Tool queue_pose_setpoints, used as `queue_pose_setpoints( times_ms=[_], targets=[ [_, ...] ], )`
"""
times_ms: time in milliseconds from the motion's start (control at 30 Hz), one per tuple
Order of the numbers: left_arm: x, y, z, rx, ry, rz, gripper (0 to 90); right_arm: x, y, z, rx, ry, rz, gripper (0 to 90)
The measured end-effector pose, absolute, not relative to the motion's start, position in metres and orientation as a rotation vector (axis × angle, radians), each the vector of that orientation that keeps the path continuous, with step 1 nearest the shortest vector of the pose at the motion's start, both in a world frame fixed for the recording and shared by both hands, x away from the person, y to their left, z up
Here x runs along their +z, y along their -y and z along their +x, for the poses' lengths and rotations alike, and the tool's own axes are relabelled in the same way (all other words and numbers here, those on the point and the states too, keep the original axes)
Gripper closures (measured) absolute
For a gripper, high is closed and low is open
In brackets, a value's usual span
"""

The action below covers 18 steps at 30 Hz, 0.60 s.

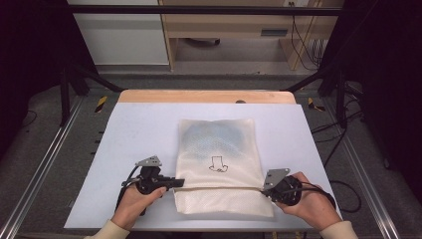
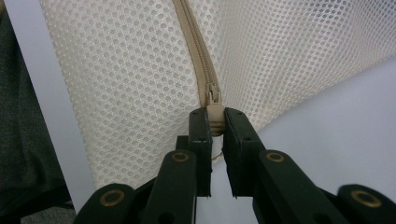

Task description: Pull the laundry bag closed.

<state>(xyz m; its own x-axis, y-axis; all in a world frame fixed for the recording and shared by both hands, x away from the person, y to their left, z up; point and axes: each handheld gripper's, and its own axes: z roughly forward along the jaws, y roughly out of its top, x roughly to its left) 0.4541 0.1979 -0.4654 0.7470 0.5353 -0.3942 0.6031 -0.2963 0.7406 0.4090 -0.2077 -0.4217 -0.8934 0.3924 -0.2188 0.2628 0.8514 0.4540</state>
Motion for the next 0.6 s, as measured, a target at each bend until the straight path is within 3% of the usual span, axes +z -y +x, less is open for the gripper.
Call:
queue_pose_setpoints(
  times_ms=[600],
  targets=[
    [-0.4648,-0.1981,0.4542,-0.089,-0.864,1.962,87.1,-0.4209,0.2167,0.4075,0.592,-2.727,0.504,82.0]
  ],
)
